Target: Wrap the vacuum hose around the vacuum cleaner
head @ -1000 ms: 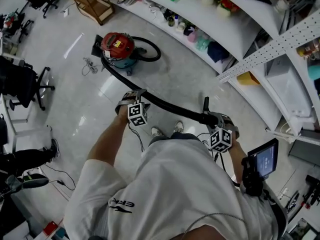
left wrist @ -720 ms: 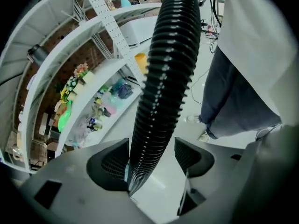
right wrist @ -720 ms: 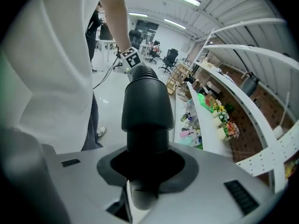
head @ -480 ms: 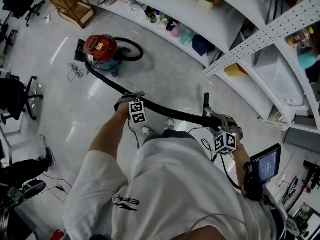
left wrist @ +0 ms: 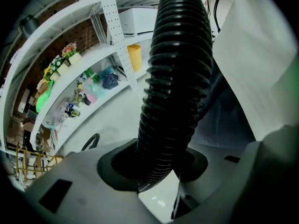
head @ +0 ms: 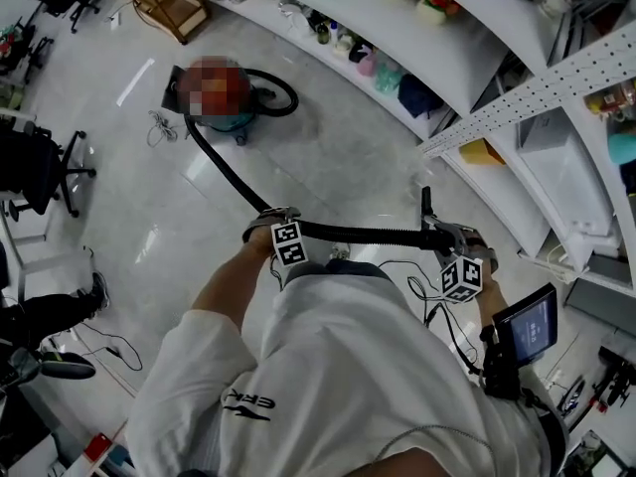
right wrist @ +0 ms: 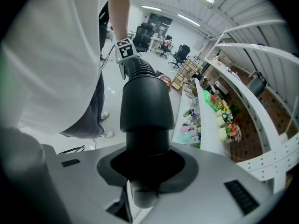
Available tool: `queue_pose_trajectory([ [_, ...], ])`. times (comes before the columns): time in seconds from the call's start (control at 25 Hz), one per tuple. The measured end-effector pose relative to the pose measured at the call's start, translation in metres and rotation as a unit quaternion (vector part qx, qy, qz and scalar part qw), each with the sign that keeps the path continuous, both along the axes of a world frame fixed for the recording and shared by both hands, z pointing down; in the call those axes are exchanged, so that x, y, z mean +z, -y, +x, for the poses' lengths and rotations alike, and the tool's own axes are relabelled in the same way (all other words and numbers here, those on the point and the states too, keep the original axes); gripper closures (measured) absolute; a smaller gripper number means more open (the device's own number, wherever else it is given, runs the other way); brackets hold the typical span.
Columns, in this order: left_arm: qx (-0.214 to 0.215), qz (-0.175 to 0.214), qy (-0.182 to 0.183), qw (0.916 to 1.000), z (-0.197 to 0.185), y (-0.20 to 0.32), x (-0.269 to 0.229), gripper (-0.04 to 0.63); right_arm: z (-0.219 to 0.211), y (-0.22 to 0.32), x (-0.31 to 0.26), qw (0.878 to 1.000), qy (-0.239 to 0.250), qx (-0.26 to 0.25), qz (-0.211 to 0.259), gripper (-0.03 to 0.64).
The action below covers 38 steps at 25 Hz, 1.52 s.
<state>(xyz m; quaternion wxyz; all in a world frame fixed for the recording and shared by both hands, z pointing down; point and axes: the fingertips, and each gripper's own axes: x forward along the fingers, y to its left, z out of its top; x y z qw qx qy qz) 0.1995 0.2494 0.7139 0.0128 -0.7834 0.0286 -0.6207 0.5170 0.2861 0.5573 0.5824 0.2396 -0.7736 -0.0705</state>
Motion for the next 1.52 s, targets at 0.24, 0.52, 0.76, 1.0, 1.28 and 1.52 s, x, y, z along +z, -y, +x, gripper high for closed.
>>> queue_pose_trajectory([
  [0.24,-0.057,-0.012,-0.005,0.9983,-0.009,-0.011,-0.003,0.414,-0.007,0.041,0.008,0.998,-0.004,-0.066,0.006,0.5],
  [0.52,-0.122,-0.029,-0.025,0.9918,-0.026,-0.002,-0.01,0.414,-0.038,0.113,0.01,0.99,-0.022,-0.133,0.027,0.5],
  [0.76,-0.158,-0.052,-0.067,0.9837,-0.031,0.008,-0.016,0.414,-0.069,0.18,0.009,0.984,-0.039,-0.172,0.041,0.5],
  [1.0,-0.202,-0.068,-0.096,0.9722,-0.039,0.028,-0.015,0.416,-0.106,0.248,0.008,0.972,-0.055,-0.22,0.052,0.5],
  [1.28,-0.249,-0.085,-0.13,0.9559,-0.046,0.05,-0.021,0.416,-0.151,0.313,-0.002,0.955,-0.082,-0.277,0.065,0.502],
  [1.52,-0.297,-0.093,-0.158,0.9372,-0.033,0.083,-0.029,0.416,-0.18,0.38,-0.012,0.935,-0.098,-0.33,0.08,0.502],
])
